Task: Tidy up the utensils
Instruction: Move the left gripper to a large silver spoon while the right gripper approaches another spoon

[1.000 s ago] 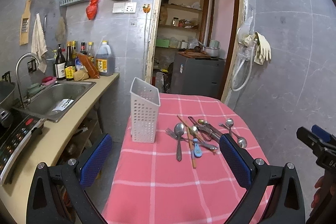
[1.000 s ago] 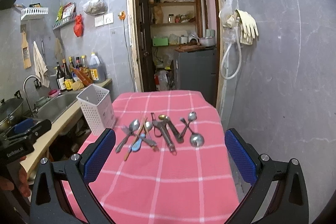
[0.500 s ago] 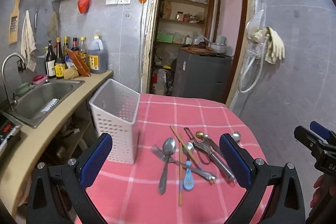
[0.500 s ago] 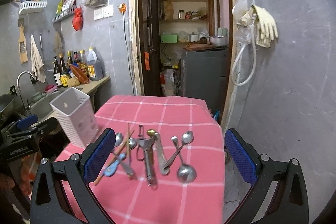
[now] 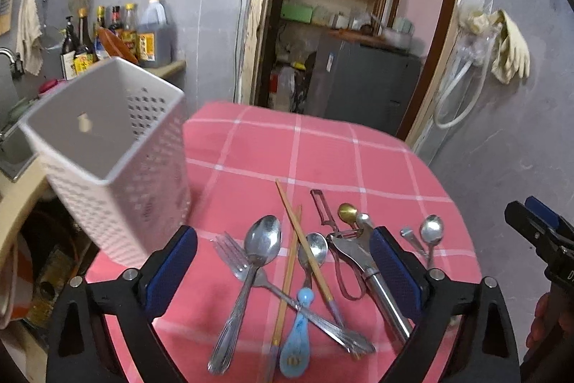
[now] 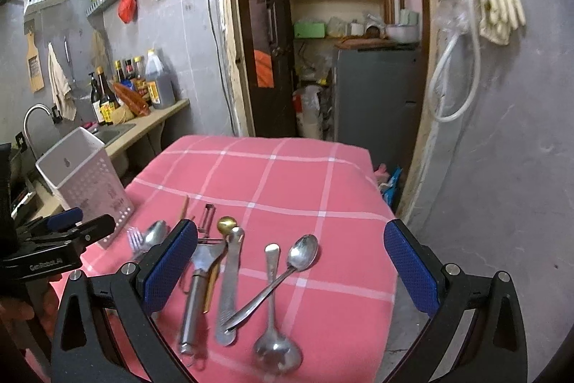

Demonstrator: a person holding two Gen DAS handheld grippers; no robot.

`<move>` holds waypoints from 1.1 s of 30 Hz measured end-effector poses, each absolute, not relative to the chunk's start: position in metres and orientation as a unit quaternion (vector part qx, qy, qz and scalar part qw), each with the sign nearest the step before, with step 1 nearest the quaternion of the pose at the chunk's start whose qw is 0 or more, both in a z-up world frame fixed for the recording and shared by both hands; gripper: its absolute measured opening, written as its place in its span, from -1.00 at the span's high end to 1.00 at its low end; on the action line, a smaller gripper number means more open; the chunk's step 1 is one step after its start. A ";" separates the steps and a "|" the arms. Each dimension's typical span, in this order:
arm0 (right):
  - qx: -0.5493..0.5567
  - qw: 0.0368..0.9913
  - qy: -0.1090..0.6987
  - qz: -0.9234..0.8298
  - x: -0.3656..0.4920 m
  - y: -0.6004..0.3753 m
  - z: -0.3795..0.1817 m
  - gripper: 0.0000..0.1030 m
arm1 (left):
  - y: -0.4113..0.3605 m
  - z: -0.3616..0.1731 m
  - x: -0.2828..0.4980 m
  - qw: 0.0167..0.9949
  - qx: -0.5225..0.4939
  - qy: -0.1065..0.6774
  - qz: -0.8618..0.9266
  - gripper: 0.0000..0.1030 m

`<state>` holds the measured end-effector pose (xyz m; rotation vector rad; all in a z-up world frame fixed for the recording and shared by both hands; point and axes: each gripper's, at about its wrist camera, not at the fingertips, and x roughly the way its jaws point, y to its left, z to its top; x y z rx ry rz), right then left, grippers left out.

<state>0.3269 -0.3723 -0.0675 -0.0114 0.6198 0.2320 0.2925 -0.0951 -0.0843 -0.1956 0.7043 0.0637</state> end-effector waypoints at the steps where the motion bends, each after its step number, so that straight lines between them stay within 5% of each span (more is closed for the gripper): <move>1: -0.003 0.944 0.309 0.116 0.332 -0.372 -0.073 -0.98 | -0.096 -0.089 0.297 0.932 -0.095 0.348 0.032 -0.81; 7: 0.029 0.929 0.345 0.130 0.364 -0.371 -0.117 -0.96 | -0.094 -0.117 0.326 0.922 -0.089 0.373 0.044 -0.71; 15: 0.064 0.907 0.394 0.137 0.394 -0.371 -0.165 -0.29 | -0.087 -0.141 0.353 0.908 -0.079 0.410 0.044 -0.44; 22: 0.094 0.896 0.406 0.151 0.403 -0.370 -0.180 -0.06 | -0.084 -0.153 0.367 0.895 -0.083 0.437 0.042 -0.30; 33: 0.128 0.877 0.428 0.178 0.404 -0.377 -0.188 0.46 | -0.084 -0.157 0.369 0.879 -0.065 0.472 0.014 0.28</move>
